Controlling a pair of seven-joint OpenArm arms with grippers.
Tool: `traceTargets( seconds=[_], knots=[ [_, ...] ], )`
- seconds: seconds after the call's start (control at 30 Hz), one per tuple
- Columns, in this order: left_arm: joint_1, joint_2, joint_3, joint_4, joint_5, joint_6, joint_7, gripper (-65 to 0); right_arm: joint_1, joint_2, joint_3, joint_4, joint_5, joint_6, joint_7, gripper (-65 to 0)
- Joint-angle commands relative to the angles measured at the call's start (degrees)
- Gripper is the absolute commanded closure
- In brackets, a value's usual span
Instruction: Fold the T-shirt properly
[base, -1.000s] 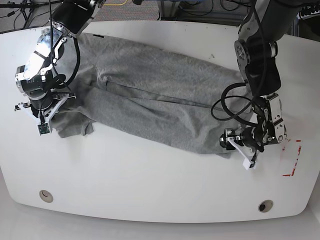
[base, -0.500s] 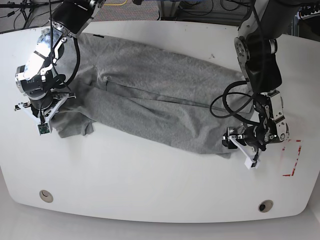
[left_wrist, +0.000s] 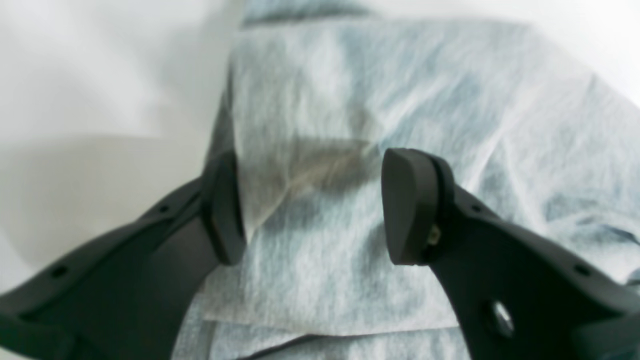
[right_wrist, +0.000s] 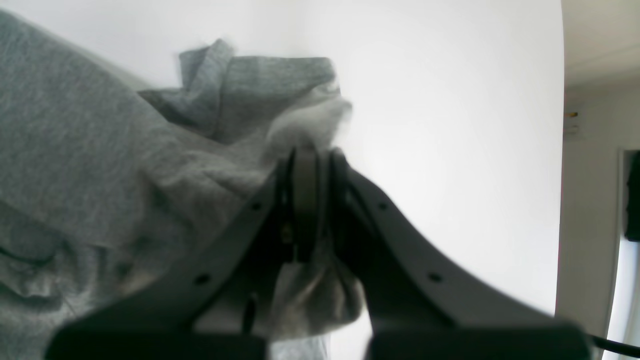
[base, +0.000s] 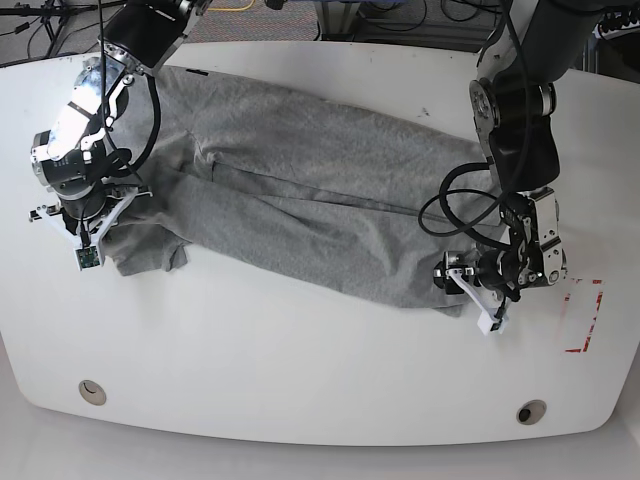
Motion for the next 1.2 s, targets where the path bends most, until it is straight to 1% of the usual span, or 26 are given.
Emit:
traceTargets(
  seconds=[0.0, 0.2, 0.33, 0.47, 0.53, 0.6, 0.63, 0.67, 0.73, 0.87, 1.17],
  knots=[
    [-2.23, -0.23, 1.40, 0.84, -0.82, -0.30, -0.72, -37.8, 0.89, 0.82, 0.04, 0.91, 0.44, -0.10, 1.14, -0.5],
    [-2.40, -0.15, 2.28, 0.84, -0.90, -0.30, -0.72, -37.8, 0.80, 0.82, 0.04, 0.91, 0.44, -0.10, 1.14, -0.5],
    [-2.40, 1.08, 2.28, 0.84, -0.90, -0.39, -0.54, -37.8, 0.80, 0.82, 0.04, 0.91, 0.44, -0.10, 1.14, -0.5],
    [-2.40, 1.26, 2.36, 0.84, -0.90, -0.39, -0.46, -36.8, 0.80, 0.82, 0.04, 0.91, 0.44, -0.10, 1.14, -0.5],
    [-2.40, 1.26, 2.36, 0.84, -0.90, -0.39, -0.46, -33.3, 0.80, 0.82, 0.04, 0.91, 0.44, -0.10, 1.14, -0.5],
    [-2.40, 1.35, 2.36, 0.75, -0.90, -0.48, -0.46, -27.4, 0.89, 0.82, 0.04, 0.91, 0.44, -0.10, 1.14, -0.5],
    [-2.40, 1.35, 2.45, 0.66, -0.90, -0.48, -0.46, -25.4, 0.89, 0.82, 0.04, 0.91, 0.44, -0.10, 1.14, -0.5],
    [-2.40, 1.35, 2.80, 0.66, -0.82, -1.00, -0.46, -23.2, 0.89, 0.82, 0.04, 0.91, 0.44, -0.10, 1.14, -0.5],
    [-2.40, 1.35, 3.77, 0.66, -0.82, -2.41, -0.46, -21.0, 0.89, 0.82, 0.04, 0.91, 0.44, -0.10, 1.14, -0.5],
    [-2.40, 1.35, 4.65, 0.66, -0.82, -4.43, -0.46, -20.6, 0.98, 0.82, 0.04, 0.91, 0.44, -0.10, 1.14, -0.5],
    [-2.40, 1.26, 4.65, 0.58, -0.73, -4.35, -0.63, -22.2, 0.98, 0.82, 0.04, 0.91, 0.44, -0.10, 1.14, -0.5]
  ],
)
